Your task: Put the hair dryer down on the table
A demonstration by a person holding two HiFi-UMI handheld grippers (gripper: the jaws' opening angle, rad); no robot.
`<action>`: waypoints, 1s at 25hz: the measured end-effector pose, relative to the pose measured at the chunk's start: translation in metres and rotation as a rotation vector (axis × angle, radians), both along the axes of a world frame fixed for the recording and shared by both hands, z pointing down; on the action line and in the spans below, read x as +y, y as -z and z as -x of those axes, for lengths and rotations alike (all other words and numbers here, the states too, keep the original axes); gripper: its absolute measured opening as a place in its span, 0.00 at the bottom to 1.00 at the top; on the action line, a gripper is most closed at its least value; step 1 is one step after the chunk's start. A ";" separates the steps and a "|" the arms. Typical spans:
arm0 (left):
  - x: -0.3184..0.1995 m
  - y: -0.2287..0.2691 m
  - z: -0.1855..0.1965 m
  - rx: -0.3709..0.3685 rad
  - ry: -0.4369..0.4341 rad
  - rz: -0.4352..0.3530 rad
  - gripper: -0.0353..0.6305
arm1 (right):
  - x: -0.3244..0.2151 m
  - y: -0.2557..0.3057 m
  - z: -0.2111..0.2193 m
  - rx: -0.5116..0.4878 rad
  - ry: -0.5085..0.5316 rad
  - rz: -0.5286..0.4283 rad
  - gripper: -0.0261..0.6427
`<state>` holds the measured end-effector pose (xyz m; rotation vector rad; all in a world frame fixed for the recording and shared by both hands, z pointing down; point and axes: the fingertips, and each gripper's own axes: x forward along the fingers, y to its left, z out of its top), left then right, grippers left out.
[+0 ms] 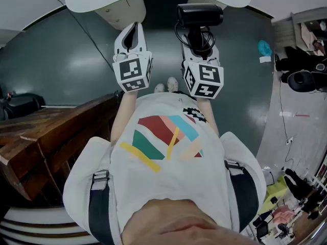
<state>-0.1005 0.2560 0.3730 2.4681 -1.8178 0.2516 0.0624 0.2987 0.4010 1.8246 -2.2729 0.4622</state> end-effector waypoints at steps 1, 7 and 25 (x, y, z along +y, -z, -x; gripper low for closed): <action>-0.001 0.001 0.003 0.002 0.005 -0.002 0.08 | 0.000 0.001 0.002 -0.007 0.005 -0.002 0.37; -0.004 0.001 0.014 0.009 0.034 -0.004 0.08 | 0.001 0.002 0.006 -0.009 0.026 -0.012 0.37; -0.007 0.020 0.019 0.028 0.160 -0.043 0.08 | -0.012 0.018 -0.022 -0.076 0.083 -0.095 0.37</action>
